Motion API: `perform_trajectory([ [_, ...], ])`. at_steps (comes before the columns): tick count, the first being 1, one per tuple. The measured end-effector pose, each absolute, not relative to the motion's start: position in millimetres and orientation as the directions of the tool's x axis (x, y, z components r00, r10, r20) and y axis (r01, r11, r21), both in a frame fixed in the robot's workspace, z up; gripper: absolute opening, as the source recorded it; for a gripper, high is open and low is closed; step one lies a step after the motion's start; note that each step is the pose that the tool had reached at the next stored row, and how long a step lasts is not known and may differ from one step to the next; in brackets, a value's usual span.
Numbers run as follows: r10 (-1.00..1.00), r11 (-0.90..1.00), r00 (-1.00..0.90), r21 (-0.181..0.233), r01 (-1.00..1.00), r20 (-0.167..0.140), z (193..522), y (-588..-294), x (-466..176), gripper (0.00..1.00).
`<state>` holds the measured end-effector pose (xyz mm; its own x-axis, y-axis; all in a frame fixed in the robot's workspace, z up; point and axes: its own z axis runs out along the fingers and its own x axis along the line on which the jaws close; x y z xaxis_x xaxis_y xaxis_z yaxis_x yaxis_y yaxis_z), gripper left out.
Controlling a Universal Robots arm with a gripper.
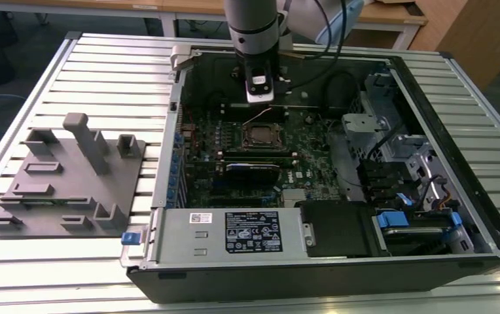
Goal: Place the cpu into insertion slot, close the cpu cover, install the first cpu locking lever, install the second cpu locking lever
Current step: 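Install the first cpu locking lever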
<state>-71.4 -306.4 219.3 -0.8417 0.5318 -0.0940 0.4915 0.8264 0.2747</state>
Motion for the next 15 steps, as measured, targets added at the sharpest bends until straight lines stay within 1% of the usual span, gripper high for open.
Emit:
perform_trajectory([
  [8,0.532,0.825,-0.841,0.283,0.49,-0.096,220,-308,-74,0.1],
  [15,0.533,0.824,-0.839,0.295,0.484,-0.112,221,-312,-82,0.1],
])
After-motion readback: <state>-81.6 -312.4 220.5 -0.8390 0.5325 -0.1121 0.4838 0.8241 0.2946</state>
